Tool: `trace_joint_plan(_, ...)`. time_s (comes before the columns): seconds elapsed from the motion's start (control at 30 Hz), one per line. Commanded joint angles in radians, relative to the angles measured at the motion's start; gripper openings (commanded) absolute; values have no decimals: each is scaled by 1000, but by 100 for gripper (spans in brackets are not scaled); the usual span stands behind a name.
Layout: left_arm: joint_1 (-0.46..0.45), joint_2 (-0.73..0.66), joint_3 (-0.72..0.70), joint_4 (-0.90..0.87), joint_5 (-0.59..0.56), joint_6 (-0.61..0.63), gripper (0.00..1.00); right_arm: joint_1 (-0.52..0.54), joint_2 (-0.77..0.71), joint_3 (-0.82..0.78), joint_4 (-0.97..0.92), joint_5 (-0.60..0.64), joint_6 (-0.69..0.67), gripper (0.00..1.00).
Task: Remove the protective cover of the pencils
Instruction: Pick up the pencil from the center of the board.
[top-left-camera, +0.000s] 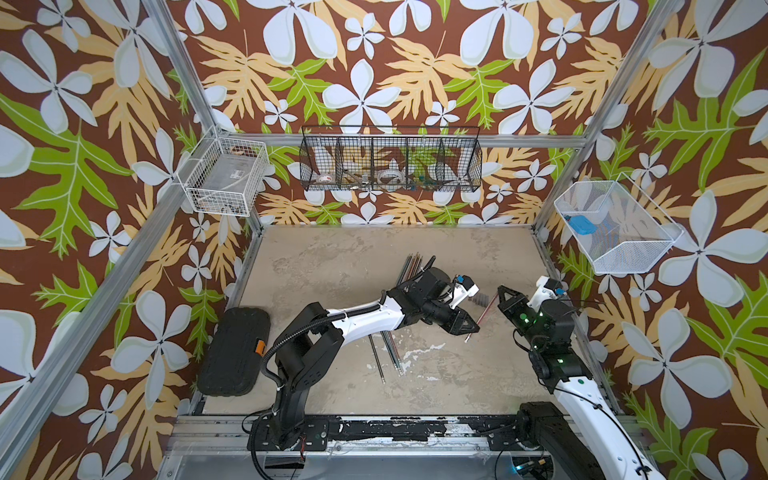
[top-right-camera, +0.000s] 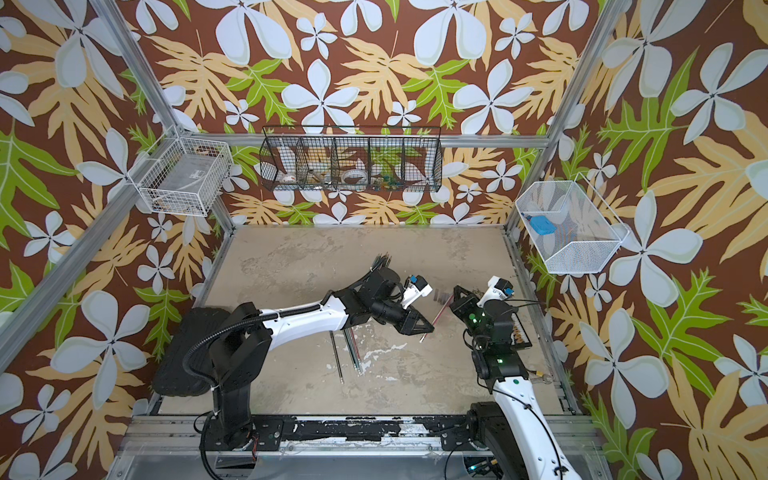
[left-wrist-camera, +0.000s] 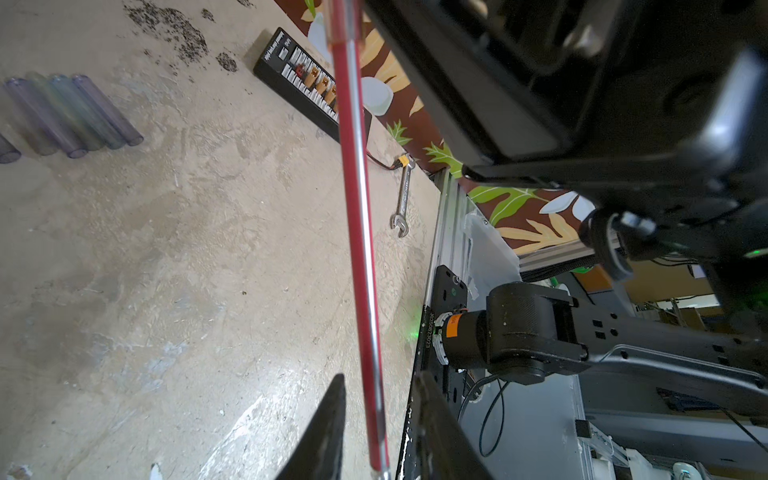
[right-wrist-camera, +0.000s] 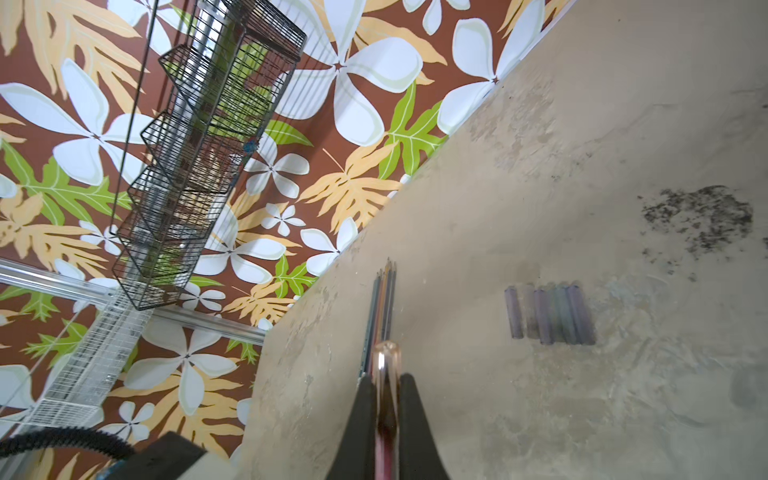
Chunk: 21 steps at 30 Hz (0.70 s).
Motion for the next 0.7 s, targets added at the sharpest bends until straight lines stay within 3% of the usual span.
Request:
trace_joint_plan(0.0, -1, 5, 13, 0, 10, 8, 31, 6, 7, 17, 55, 11, 28, 0)
trace_joint_plan(0.13, -1, 9, 16, -3, 17, 8, 23, 6, 8, 25, 45, 26, 19, 0)
trace_joint_plan(0.27, -1, 22, 27, -10, 35, 6, 0, 5, 8, 22, 41, 28, 12, 0)
trace_joint_plan(0.43, -2, 34, 36, -16, 56, -2, 0, 5, 10, 24, 9, 37, -24, 0)
trace_joint_plan(0.57, -1, 20, 66, -94, -15, 47, 0, 5, 43, 77, -75, 40, -161, 21)
trace_joint_plan(0.67, 0, 33, 144, -246, -125, 127, 0, -26, 97, 152, -164, -33, -299, 29)
